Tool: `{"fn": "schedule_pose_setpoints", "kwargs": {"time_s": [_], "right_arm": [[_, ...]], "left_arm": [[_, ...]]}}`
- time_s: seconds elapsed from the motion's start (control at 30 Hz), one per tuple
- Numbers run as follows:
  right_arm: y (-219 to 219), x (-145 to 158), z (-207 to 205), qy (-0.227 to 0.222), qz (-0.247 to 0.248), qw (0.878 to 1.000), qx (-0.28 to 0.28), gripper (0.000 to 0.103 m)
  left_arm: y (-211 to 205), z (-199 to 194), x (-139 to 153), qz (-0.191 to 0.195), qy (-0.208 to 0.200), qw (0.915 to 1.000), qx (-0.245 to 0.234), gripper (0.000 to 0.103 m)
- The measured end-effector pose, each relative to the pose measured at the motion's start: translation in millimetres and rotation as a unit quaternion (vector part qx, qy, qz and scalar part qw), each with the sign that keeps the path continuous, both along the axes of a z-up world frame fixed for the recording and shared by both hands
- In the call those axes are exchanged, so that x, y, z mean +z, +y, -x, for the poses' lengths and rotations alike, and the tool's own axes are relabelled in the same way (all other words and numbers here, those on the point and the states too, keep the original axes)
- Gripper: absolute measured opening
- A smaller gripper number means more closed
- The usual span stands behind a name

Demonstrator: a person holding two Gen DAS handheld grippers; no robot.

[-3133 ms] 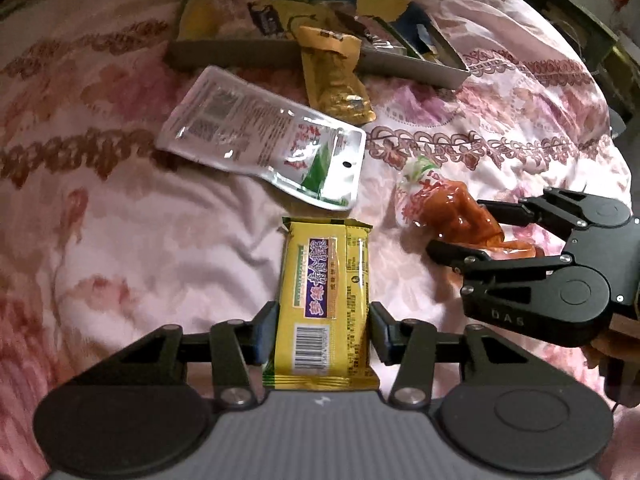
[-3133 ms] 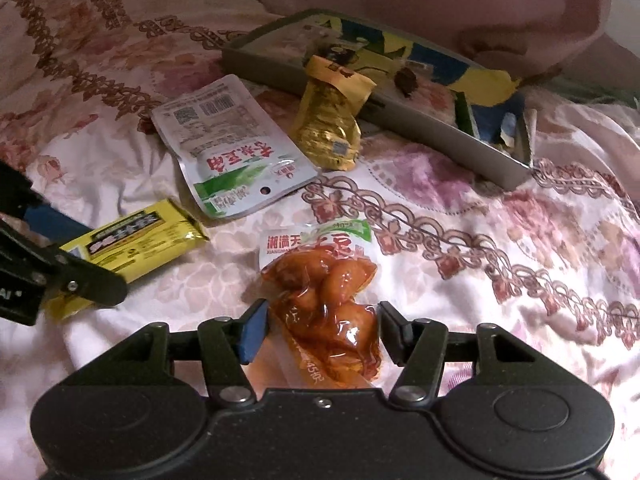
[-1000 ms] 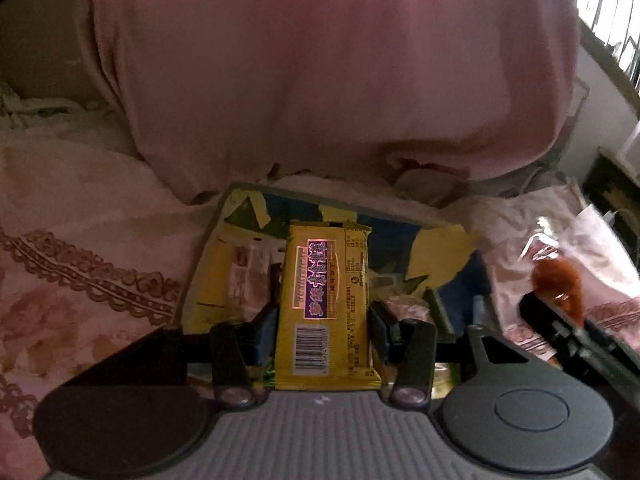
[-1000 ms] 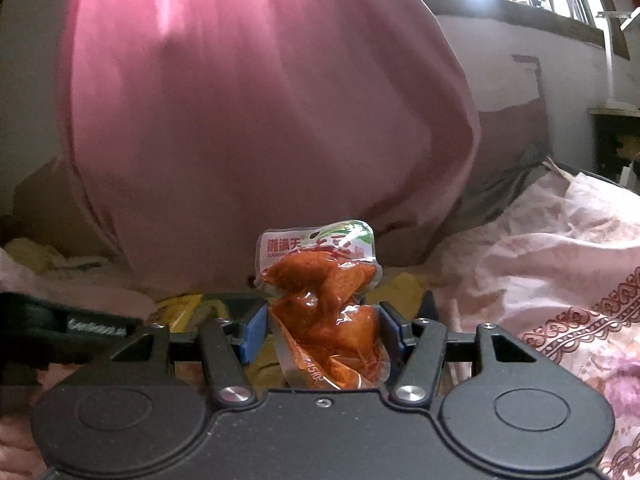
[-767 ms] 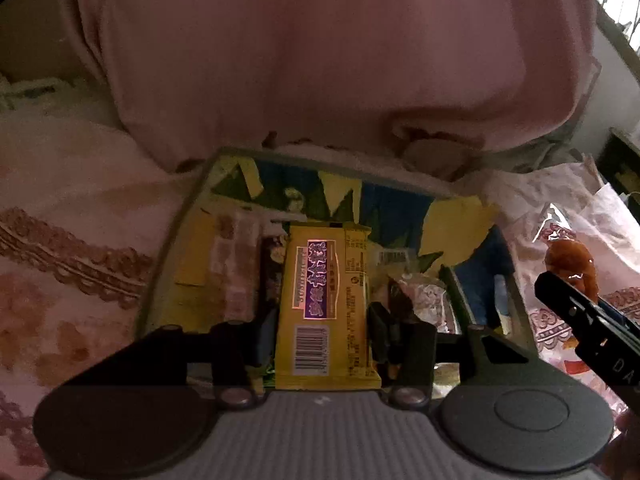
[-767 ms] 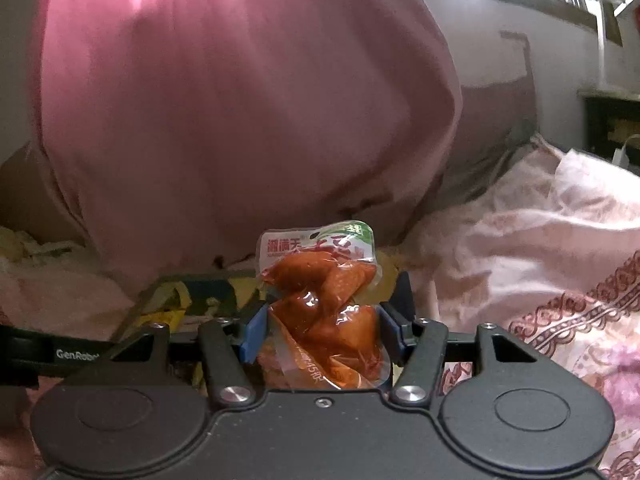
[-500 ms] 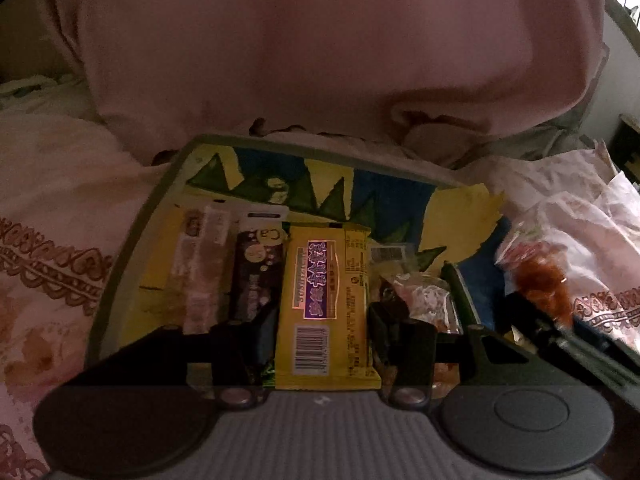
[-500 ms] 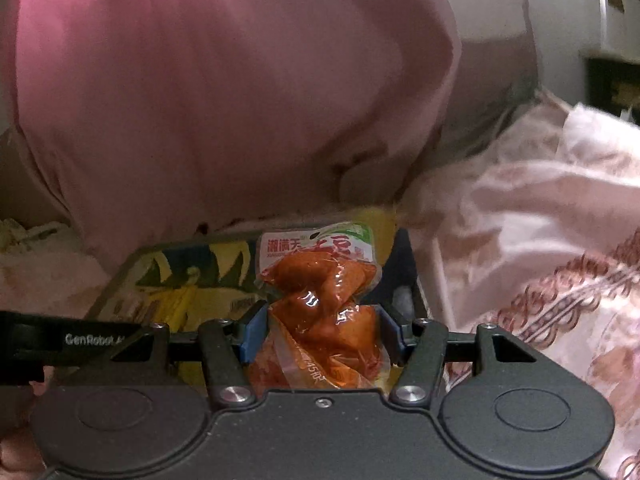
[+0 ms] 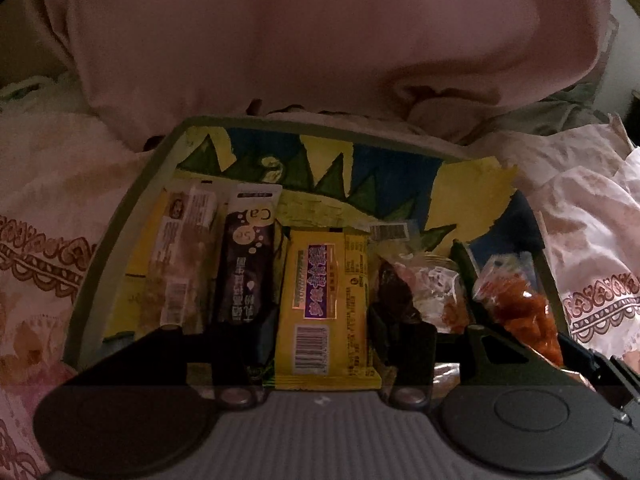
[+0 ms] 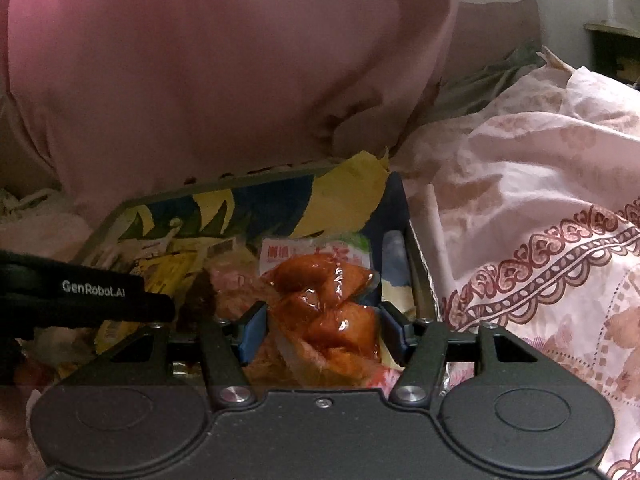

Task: Organize snacks
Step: 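Lower the yellow bar and orange candy bag into the tray, opening both tools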

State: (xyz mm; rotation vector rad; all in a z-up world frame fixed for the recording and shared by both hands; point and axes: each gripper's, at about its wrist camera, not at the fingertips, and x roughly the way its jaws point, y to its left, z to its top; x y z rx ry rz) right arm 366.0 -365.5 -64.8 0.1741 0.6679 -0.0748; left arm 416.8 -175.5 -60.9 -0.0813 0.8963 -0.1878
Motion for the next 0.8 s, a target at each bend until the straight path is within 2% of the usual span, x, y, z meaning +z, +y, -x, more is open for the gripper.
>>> {"fn": "schedule_pose_setpoints", "kwargs": {"time_s": [0.23,0.3,0.4,0.5,0.57,0.67,0.8], "right_arm": [[-1.5,-2.4,0.5,0.008,0.002,1.0,0.0,0.066],[-1.7,-1.2,1.5,0.005,0.003,1.0,-0.001,0.072],[-1.2,1.0,3.6,0.001,0.01,1.0,-0.001,0.08],[-1.7,4.3,7.0,-0.004,0.015,1.0,-0.003,0.083],[-1.8,8.0,10.3,-0.007,0.017,1.0,-0.004,0.086],[-1.2,17.5,18.2,-0.022,0.017,1.0,-0.007,0.096],[0.6,36.1,32.2,-0.045,0.004,0.999,-0.01,0.101]], "left_arm": [[0.0,-1.9,-1.6,-0.001,0.01,0.9999,0.008,0.056],[-0.1,-0.8,-1.3,-0.004,0.009,0.9999,0.007,0.059],[1.0,2.4,2.3,-0.007,0.005,0.9999,0.01,0.067],[5.2,6.8,10.3,-0.005,-0.003,0.9999,0.015,0.076],[9.6,10.6,18.2,-0.003,-0.011,0.9998,0.018,0.082],[17.8,17.8,32.4,-0.005,-0.027,0.9993,0.024,0.088],[31.7,31.3,54.4,-0.004,-0.054,0.9979,0.036,0.097]]}}
